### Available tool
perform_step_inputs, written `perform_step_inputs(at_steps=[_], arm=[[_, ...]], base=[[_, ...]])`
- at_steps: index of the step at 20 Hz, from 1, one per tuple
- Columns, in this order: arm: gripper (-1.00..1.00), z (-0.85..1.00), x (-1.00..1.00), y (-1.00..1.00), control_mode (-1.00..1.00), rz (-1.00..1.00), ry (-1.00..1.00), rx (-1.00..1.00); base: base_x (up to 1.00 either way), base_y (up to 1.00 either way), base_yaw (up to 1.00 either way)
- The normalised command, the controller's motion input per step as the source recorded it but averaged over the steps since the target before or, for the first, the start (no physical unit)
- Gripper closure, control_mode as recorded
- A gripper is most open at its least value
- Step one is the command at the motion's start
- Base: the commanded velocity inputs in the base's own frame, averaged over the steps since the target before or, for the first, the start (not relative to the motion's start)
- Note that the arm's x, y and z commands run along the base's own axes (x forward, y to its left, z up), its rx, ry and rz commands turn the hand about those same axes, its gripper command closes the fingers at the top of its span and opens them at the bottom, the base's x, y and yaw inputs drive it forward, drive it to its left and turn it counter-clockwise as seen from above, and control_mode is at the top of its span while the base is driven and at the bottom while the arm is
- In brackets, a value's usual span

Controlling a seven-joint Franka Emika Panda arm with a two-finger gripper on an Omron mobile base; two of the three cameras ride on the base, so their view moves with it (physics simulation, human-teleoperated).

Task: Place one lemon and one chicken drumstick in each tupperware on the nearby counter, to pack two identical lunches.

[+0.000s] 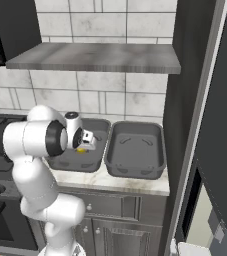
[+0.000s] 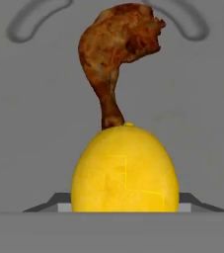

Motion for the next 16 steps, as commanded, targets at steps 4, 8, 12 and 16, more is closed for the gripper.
perform_step_inputs(at_steps=[4,8,12,16], arm=[[-1.00,-0.25,0.31,0.03,-1.00,0.00,0.01,0.00],[-1.00,0.08,0.04,0.00,-1.00,-0.01,0.00,0.00],[-1.00,0.09,0.02,0.00,-1.00,-0.01,0.00,0.00],[-1.00,0.17,0.03,0.01,-1.00,0.00,0.00,0.00]], base=[[0.00,0.00,0.00],[0.00,0.00,0.00],[0.00,0.00,0.00],[0.00,0.00,0.00]])
